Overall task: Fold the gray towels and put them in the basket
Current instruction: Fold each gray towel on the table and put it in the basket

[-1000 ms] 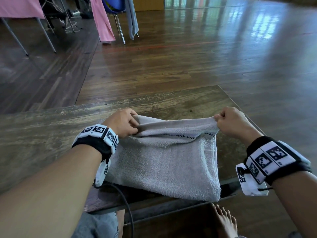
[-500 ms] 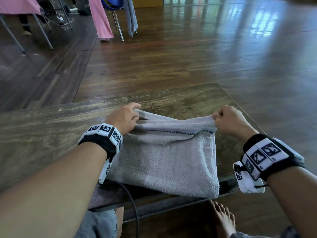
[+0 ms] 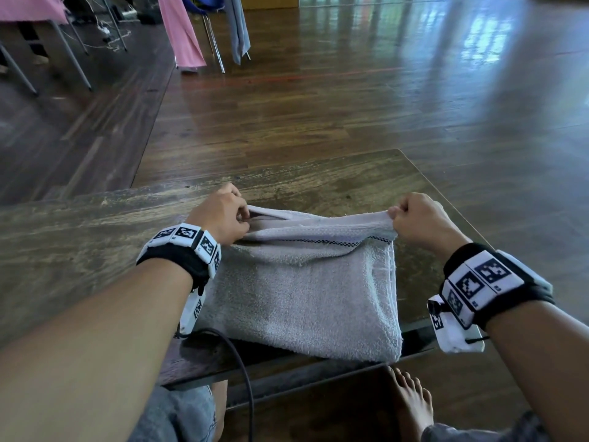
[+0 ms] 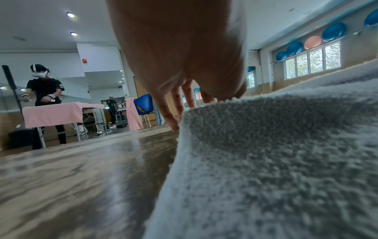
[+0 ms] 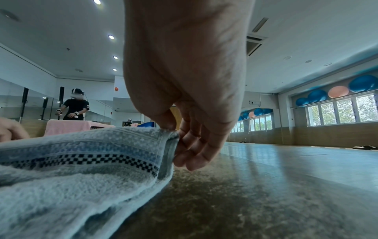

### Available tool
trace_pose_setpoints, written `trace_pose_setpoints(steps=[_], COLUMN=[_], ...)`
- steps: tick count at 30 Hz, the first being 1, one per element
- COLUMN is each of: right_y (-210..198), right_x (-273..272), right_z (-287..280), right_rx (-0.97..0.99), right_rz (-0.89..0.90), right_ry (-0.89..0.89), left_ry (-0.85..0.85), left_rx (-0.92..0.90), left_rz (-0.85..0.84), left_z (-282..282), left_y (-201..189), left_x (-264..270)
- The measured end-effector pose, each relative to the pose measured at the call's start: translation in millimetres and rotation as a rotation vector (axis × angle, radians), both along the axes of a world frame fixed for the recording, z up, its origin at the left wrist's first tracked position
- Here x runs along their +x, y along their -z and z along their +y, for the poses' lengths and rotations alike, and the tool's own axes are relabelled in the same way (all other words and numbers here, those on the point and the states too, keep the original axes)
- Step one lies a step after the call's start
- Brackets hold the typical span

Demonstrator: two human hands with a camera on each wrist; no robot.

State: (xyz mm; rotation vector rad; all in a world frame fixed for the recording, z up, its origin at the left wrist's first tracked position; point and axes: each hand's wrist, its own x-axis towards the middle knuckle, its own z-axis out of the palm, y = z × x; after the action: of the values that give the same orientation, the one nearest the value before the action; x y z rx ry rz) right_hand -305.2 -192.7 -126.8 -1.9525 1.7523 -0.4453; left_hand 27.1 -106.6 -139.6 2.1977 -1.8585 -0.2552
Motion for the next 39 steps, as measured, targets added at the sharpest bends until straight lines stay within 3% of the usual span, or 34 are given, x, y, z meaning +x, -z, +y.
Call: trace_pose_setpoints(steps=[4, 8, 15, 24, 32, 39], right_y=[-0.6, -1.3, -1.4, 0.0, 1.6, 4.9], right_x=[0.5, 1.7, 1.1, 3.1, 3.2, 1.0], right_z=[-0.1, -0.3, -1.2, -1.6, -2.9, -5.6], right_rx=[0.006, 0.009, 0.007, 0.01, 0.031, 0.025], right_rz=[-0.005, 0.001, 0.011, 0.052, 0.04, 0.016], right_ry=[0.002, 0.002, 0.008, -0.004, 0.013, 0.009], left_ry=[-0.001, 0.007, -0.086, -0.121, -0.086, -0.152], left_rx=[-0.078, 0.085, 0.063, 0.172, -0.247, -0.174], left_rz=[-0.009, -0.015, 0.096, 0.075, 0.072, 0.272], left_z=[-0.5, -3.9, -2.9, -5.1, -19.1, -33.4], left_y=[1.8, 9.0, 0.4, -7.3, -6.1, 2.7], left_x=[2.6, 2.5, 5.8, -1.4, -2.6, -9.2])
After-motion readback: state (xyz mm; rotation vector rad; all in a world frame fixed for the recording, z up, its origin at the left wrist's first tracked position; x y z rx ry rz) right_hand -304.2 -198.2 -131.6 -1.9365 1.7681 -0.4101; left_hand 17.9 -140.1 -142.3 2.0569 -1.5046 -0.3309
